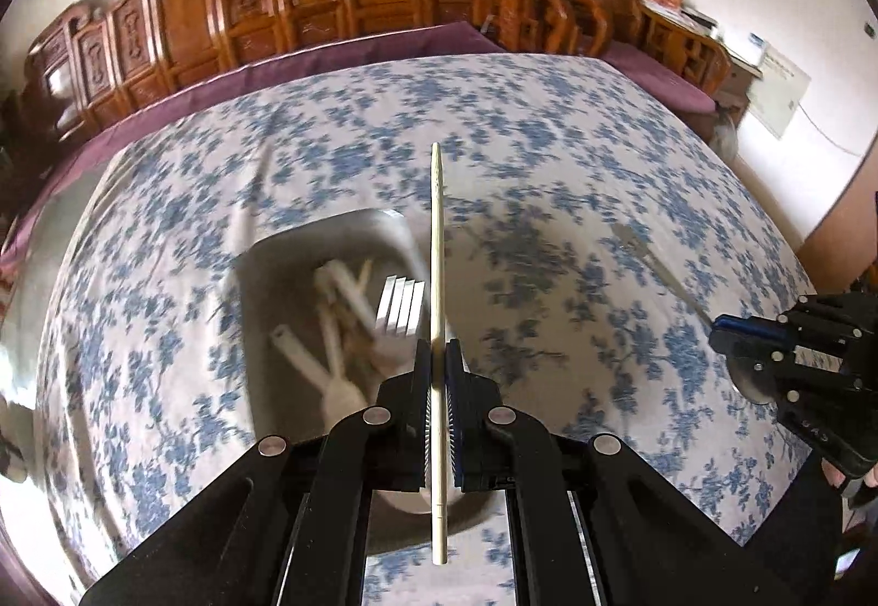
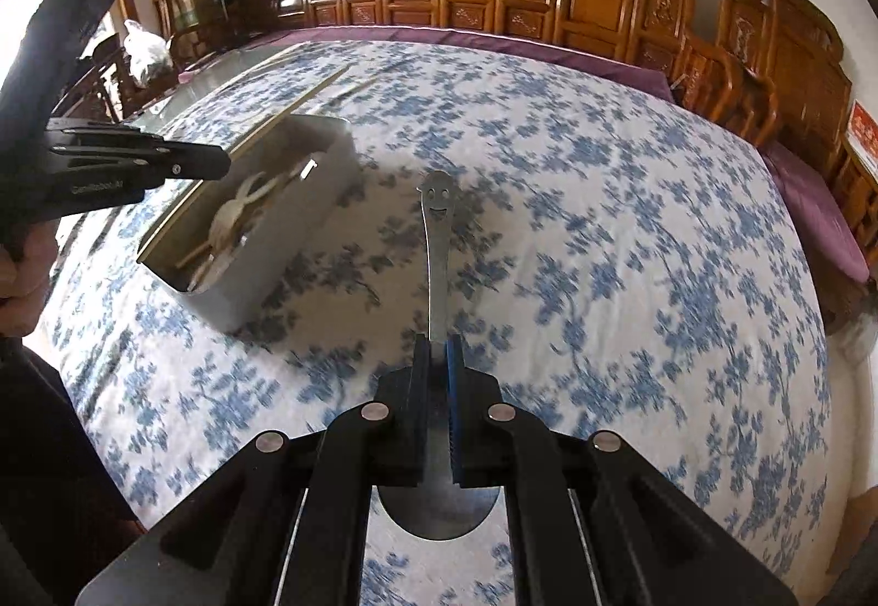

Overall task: Organize utensils
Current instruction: 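Carry the spoon and chopstick over the grey tray with both tools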

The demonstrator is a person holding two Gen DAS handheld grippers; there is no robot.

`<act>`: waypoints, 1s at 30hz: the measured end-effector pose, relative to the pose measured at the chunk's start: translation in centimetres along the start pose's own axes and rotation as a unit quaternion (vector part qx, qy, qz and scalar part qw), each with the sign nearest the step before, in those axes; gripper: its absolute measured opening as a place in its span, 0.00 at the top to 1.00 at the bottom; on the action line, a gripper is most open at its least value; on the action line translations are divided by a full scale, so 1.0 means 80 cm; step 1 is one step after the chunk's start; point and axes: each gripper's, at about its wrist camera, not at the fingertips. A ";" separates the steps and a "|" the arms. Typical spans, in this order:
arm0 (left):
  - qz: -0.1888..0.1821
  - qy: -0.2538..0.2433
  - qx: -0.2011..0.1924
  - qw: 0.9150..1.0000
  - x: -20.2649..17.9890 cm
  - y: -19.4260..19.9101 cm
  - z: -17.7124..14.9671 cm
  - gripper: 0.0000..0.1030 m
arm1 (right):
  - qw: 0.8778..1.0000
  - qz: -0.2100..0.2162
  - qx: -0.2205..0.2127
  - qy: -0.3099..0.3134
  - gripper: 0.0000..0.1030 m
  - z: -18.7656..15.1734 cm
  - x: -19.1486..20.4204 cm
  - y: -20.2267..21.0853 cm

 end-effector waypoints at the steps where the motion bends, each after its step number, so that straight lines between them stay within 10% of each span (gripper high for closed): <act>1: 0.002 0.005 0.000 1.000 0.007 -0.001 -0.002 0.96 | 1.000 0.002 -0.001 0.003 0.93 0.005 0.005 -0.001; 30: 0.004 0.036 0.042 0.998 0.068 -0.054 -0.038 0.96 | 0.999 0.021 -0.008 0.040 0.93 0.057 0.071 -0.021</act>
Point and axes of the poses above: each gripper's, at about its wrist camera, not at the fingertips, and y roughly against the way its jaws point, x to its left, z to its top, and after that the axes turned 3 degrees about -y, right-handed
